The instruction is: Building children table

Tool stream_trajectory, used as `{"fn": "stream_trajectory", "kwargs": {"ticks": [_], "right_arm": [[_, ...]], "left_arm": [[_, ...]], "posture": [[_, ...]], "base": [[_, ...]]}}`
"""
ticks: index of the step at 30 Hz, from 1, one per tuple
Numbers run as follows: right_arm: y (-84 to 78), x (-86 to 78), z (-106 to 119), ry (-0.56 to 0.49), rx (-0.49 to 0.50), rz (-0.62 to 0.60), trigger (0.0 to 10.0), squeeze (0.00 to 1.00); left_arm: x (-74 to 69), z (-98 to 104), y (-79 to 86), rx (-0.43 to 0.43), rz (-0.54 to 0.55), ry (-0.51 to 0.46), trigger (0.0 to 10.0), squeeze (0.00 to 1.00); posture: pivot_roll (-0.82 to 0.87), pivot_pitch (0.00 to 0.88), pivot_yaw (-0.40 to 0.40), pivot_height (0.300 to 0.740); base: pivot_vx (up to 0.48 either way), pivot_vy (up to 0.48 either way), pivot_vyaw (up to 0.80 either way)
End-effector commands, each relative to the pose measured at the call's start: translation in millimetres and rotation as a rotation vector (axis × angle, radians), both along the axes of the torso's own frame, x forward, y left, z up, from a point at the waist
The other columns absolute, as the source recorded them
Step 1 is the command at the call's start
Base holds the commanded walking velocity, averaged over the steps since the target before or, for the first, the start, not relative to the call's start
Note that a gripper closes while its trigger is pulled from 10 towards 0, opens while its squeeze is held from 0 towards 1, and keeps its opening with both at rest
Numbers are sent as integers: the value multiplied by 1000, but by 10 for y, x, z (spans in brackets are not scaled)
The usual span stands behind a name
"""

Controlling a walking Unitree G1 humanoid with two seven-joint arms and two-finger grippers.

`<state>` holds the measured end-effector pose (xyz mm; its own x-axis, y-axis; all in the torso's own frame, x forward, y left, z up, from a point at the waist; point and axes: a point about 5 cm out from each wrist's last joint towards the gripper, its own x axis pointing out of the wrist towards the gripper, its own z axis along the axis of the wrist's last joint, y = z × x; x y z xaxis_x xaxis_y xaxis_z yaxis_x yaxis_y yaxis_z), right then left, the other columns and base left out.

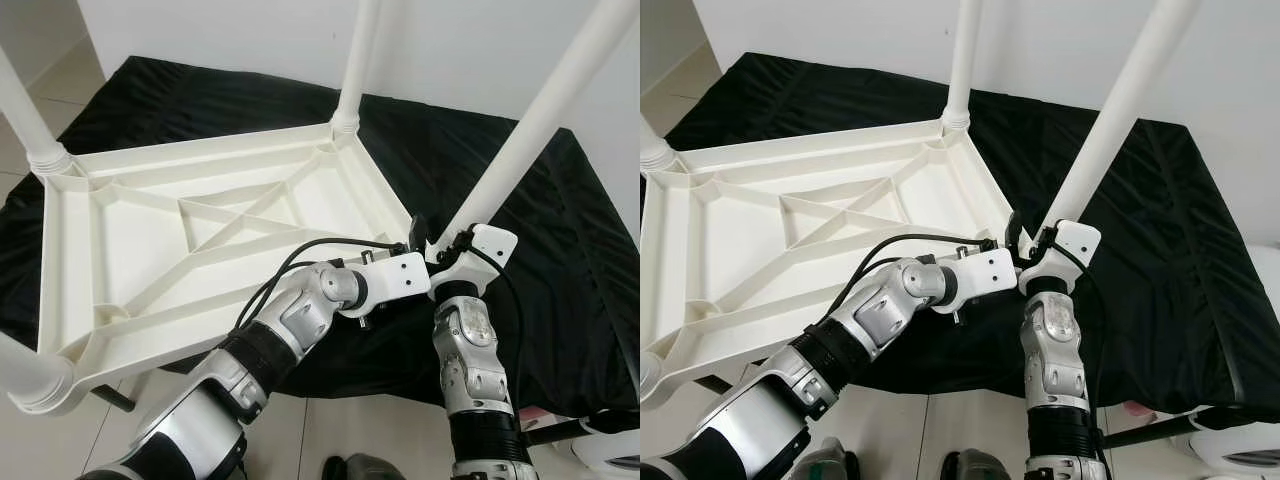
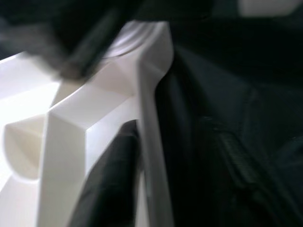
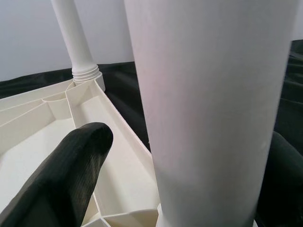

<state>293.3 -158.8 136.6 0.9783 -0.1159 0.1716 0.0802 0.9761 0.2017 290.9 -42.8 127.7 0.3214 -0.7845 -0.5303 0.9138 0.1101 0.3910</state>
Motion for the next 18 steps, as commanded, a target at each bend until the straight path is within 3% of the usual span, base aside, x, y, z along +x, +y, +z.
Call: {"fn": "stream_trajectory", "kwargs": {"ticks": [1, 4, 5, 6, 18], "right_arm": [[57, -6, 29, -13, -5, 26, 10000, 0], [52, -4, 31, -14, -4, 24, 10000, 0], [50, -1, 35, -15, -3, 23, 10000, 0], [52, 3, 39, -15, -2, 24, 10000, 0], [10, 77, 36, -9, -19, 11, 10000, 0]], "left_arm": [[-81, -97, -1, 43, -71, 93, 10000, 1000], [-56, -53, 19, 40, -67, 77, 10000, 1000], [-31, -10, 38, 37, -62, 64, 10000, 443], [1, 54, 69, 29, -54, 46, 10000, 0], [186, 596, 374, -60, -22, -59, 10000, 0]], "posture": [[-4, 35, -66, 740], [-4, 35, -65, 740], [-4, 35, -64, 740], [-4, 35, -64, 740], [12, 28, -64, 740]], "base": [[0, 0, 0], [0, 0, 0], [0, 0, 0], [0, 0, 0], [0, 0, 0]]}}
